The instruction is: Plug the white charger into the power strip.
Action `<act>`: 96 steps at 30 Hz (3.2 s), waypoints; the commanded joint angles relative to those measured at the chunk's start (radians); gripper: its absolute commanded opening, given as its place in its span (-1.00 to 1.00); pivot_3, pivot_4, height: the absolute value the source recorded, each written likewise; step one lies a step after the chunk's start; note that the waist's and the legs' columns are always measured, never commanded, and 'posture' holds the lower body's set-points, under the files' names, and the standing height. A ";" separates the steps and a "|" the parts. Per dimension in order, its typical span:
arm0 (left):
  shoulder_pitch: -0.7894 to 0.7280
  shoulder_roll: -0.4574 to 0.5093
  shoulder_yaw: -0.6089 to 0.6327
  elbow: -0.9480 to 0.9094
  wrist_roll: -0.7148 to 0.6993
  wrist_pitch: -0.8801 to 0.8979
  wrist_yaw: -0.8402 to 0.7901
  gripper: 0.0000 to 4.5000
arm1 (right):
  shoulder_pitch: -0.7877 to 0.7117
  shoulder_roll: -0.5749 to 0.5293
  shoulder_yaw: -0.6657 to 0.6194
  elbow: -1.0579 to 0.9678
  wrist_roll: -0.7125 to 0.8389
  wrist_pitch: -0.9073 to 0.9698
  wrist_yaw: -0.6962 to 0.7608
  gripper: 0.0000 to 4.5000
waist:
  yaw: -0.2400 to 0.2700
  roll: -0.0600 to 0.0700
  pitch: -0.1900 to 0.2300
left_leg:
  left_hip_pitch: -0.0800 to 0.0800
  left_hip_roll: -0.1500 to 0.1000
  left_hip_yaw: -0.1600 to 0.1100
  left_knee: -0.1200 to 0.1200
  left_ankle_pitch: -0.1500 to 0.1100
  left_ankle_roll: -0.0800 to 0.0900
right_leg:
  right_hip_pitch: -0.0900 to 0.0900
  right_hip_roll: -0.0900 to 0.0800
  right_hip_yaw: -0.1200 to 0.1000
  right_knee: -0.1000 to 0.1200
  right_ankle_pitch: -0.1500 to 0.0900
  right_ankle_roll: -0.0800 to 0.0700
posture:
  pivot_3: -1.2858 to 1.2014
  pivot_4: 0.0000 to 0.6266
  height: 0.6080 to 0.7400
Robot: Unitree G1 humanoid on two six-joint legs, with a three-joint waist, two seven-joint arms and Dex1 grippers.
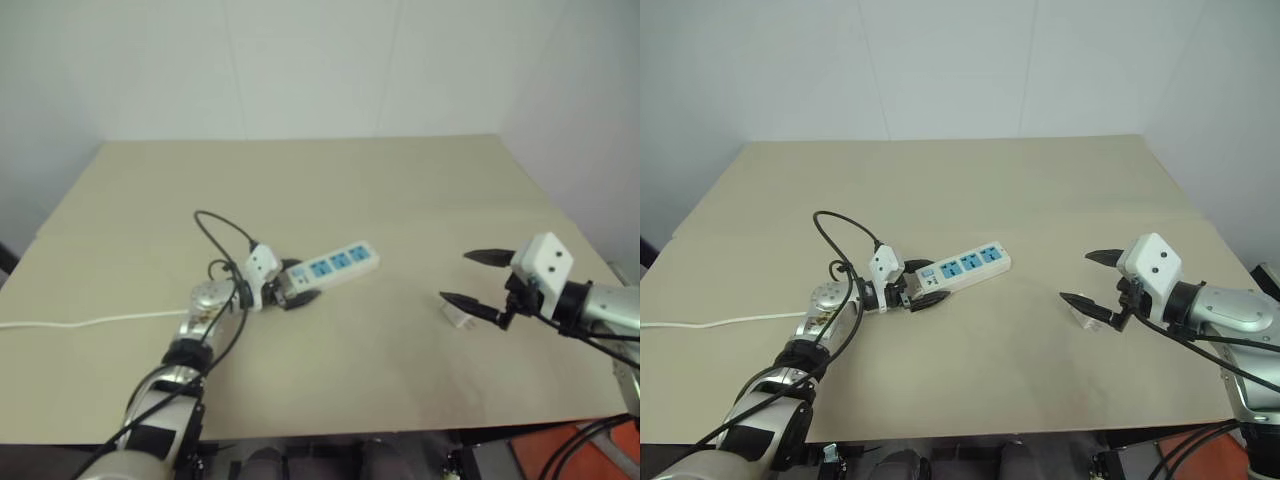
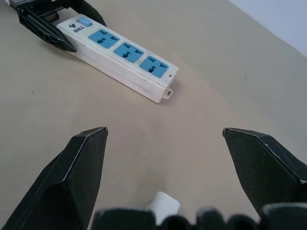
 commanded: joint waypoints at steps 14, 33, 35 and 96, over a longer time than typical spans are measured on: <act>0.110 0.070 0.016 -0.216 -0.058 0.084 -0.173 0.46 | -0.018 0.010 -0.019 -0.043 0.022 0.012 -0.013 1.00 | -0.008 0.000 -0.001 | 0.001 0.000 0.000 0.000 0.000 0.000 | 0.000 0.000 0.001 0.001 0.000 0.000 | 0.03 -0.52 1.00; 0.353 0.171 -0.100 -0.563 -0.079 0.132 -0.312 0.46 | -0.433 0.107 0.145 0.017 0.045 0.644 -0.281 1.00 | -0.003 0.000 -0.001 | 0.000 0.001 0.001 0.000 0.000 0.000 | -0.002 0.000 0.002 0.002 0.000 0.000 | 0.03 -0.52 1.00; 0.347 0.159 -0.109 -0.548 -0.079 0.126 -0.311 0.46 | -0.552 0.110 0.199 0.047 0.025 0.829 -0.337 1.00 | -0.002 0.001 -0.001 | 0.000 0.001 0.000 0.000 0.000 0.000 | -0.002 0.000 0.001 0.002 0.000 0.000 | 0.03 -0.52 1.00; 0.330 0.154 -0.113 -0.491 -0.054 0.106 -0.252 0.46 | -0.885 0.150 0.475 0.500 -0.004 0.875 -0.118 -0.51 | 0.004 0.003 -0.004 | -0.001 0.000 -0.001 0.000 0.000 0.000 | -0.002 -0.001 -0.002 0.000 0.000 0.000 | 0.03 -0.52 1.00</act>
